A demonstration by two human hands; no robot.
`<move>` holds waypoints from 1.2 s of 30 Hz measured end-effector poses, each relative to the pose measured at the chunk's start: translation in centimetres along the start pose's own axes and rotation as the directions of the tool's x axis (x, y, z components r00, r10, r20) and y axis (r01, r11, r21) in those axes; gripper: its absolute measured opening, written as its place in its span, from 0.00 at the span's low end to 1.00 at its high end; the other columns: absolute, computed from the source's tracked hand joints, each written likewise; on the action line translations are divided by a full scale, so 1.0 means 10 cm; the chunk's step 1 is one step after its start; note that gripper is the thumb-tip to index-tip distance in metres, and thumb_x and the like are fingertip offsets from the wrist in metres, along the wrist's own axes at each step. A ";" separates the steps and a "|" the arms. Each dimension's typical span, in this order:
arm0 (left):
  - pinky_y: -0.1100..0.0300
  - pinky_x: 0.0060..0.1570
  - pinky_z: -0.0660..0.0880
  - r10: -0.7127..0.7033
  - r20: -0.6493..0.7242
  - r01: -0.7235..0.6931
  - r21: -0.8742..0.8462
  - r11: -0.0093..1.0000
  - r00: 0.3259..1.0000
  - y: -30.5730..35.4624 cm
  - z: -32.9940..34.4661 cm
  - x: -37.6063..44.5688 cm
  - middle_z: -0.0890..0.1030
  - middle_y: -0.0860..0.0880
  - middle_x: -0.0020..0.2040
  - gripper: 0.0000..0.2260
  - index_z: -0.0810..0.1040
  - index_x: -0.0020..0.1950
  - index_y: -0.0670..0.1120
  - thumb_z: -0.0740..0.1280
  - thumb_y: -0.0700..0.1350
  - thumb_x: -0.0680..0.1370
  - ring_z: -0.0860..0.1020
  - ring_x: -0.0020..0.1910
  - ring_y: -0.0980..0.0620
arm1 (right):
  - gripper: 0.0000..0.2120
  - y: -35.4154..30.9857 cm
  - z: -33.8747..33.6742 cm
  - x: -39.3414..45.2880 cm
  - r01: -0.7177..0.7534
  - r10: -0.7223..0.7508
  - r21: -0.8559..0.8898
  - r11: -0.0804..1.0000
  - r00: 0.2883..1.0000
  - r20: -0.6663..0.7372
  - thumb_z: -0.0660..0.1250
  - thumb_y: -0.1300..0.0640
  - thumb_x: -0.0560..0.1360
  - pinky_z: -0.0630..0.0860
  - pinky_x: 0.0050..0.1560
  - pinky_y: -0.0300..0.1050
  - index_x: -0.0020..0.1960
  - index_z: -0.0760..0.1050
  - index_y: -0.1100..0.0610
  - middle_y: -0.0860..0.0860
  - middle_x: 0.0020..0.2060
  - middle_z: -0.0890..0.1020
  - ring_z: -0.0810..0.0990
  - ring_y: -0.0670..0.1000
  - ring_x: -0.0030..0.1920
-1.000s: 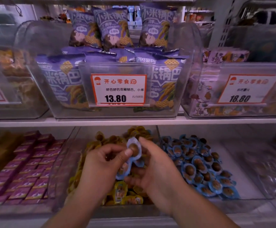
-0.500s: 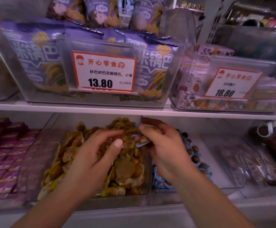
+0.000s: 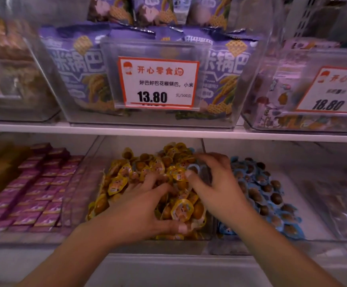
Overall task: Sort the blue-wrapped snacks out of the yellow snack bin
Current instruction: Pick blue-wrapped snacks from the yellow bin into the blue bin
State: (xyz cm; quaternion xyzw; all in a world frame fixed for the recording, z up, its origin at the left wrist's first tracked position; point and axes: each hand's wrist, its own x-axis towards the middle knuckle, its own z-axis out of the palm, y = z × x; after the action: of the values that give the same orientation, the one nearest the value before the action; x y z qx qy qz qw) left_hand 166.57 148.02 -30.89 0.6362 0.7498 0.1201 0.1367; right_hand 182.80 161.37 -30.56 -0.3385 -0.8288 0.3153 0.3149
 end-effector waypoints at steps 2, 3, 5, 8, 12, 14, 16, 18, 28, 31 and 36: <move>0.49 0.69 0.61 -0.016 0.028 0.016 0.003 1.000 0.999 0.05 0.06 0.01 0.52 0.64 0.73 0.47 0.59 0.72 0.66 0.53 0.85 0.57 0.64 0.69 0.55 | 0.16 0.01 0.03 0.03 -0.068 0.076 0.103 0.992 0.994 -0.076 0.67 0.51 0.77 0.66 0.61 0.26 0.64 0.76 0.49 0.47 0.60 0.71 0.74 0.42 0.59; 0.48 0.72 0.58 -0.022 0.016 0.022 0.010 1.000 1.000 0.09 0.10 0.03 0.51 0.63 0.74 0.47 0.57 0.73 0.65 0.53 0.85 0.57 0.63 0.71 0.53 | 0.13 0.01 0.03 0.07 -0.130 0.159 0.242 0.962 0.982 -0.105 0.65 0.57 0.77 0.70 0.63 0.33 0.62 0.78 0.52 0.49 0.59 0.75 0.76 0.45 0.59; 0.45 0.72 0.57 -0.032 -0.039 0.033 0.029 0.999 0.999 0.19 0.18 0.08 0.54 0.61 0.73 0.44 0.56 0.72 0.66 0.54 0.84 0.59 0.66 0.71 0.50 | 0.14 0.00 0.02 0.13 -0.234 0.330 0.525 0.818 0.939 -0.096 0.62 0.65 0.77 0.78 0.60 0.47 0.56 0.82 0.54 0.53 0.53 0.83 0.82 0.51 0.55; 0.43 0.65 0.65 -0.030 -0.137 0.046 0.115 0.992 0.990 0.31 0.25 0.18 0.63 0.57 0.68 0.36 0.61 0.66 0.63 0.58 0.76 0.62 0.73 0.60 0.46 | 0.15 -0.01 0.04 0.14 -0.238 0.358 0.562 0.792 0.927 -0.112 0.61 0.67 0.76 0.81 0.53 0.47 0.53 0.82 0.53 0.51 0.48 0.86 0.84 0.50 0.51; 0.50 0.55 0.69 0.094 -0.175 -0.044 0.269 0.962 0.980 0.14 0.08 0.29 0.72 0.54 0.58 0.22 0.69 0.55 0.58 0.59 0.65 0.65 0.78 0.52 0.48 | 0.15 0.04 0.06 0.13 -0.213 0.323 0.511 0.833 0.936 -0.138 0.62 0.65 0.77 0.79 0.50 0.39 0.53 0.82 0.50 0.47 0.47 0.85 0.83 0.44 0.49; 0.54 0.48 0.73 0.065 -0.249 -0.030 0.142 0.989 0.966 -0.10 -0.08 0.33 0.77 0.53 0.52 0.14 0.74 0.52 0.57 0.64 0.60 0.70 0.80 0.48 0.49 | 0.15 0.06 0.04 0.13 -0.194 0.287 0.486 0.852 0.950 -0.124 0.62 0.65 0.77 0.77 0.48 0.34 0.53 0.81 0.50 0.46 0.48 0.85 0.82 0.41 0.49; 0.54 0.44 0.76 -0.053 -0.345 0.050 -0.015 0.999 0.937 -0.37 -0.22 0.33 0.79 0.51 0.48 0.12 0.79 0.50 0.54 0.66 0.57 0.71 0.81 0.45 0.47 | 0.15 0.08 0.02 0.13 -0.168 0.245 0.462 0.871 0.963 -0.113 0.62 0.65 0.77 0.76 0.47 0.30 0.54 0.81 0.49 0.45 0.49 0.84 0.81 0.38 0.49; 0.51 0.45 0.76 -0.139 -0.399 0.155 0.008 0.988 0.906 -0.57 -0.29 0.34 0.79 0.47 0.48 0.14 0.80 0.52 0.50 0.67 0.57 0.73 0.81 0.46 0.43 | 0.14 0.08 0.02 0.12 -0.154 0.225 0.449 0.880 0.968 -0.109 0.62 0.64 0.78 0.75 0.46 0.28 0.54 0.80 0.48 0.46 0.50 0.83 0.80 0.38 0.48; 0.50 0.60 0.73 0.128 -0.242 -0.082 0.190 0.978 0.962 -0.07 -0.07 0.32 0.75 0.55 0.63 0.23 0.70 0.68 0.58 0.60 0.65 0.75 0.76 0.61 0.48 | 0.13 0.10 0.02 0.12 -0.092 0.148 0.326 0.941 0.978 -0.150 0.62 0.64 0.78 0.71 0.37 0.24 0.56 0.78 0.49 0.52 0.52 0.80 0.78 0.33 0.42; 0.52 0.64 0.69 0.086 -0.144 -0.050 0.240 0.970 0.986 -0.09 0.02 0.37 0.73 0.55 0.67 0.28 0.64 0.74 0.59 0.66 0.60 0.75 0.73 0.64 0.49 | 0.14 0.10 0.03 0.12 -0.081 0.135 0.311 0.947 0.979 -0.156 0.62 0.63 0.78 0.70 0.37 0.23 0.54 0.77 0.45 0.52 0.53 0.80 0.78 0.33 0.43; 0.56 0.55 0.74 -0.055 -0.159 0.067 0.071 0.995 0.986 -0.37 -0.19 0.38 0.81 0.53 0.56 0.20 0.77 0.66 0.56 0.72 0.47 0.74 0.78 0.56 0.49 | 0.15 0.12 0.02 0.12 -0.071 0.114 0.272 0.960 0.982 -0.148 0.62 0.62 0.78 0.70 0.38 0.23 0.54 0.76 0.42 0.52 0.54 0.80 0.77 0.33 0.46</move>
State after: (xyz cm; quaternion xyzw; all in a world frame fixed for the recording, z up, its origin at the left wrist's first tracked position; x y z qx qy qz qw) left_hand 161.90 151.16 -30.64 0.6064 0.7812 0.1369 0.0564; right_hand 182.38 162.96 -31.23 -0.3562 -0.7338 0.4094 0.4087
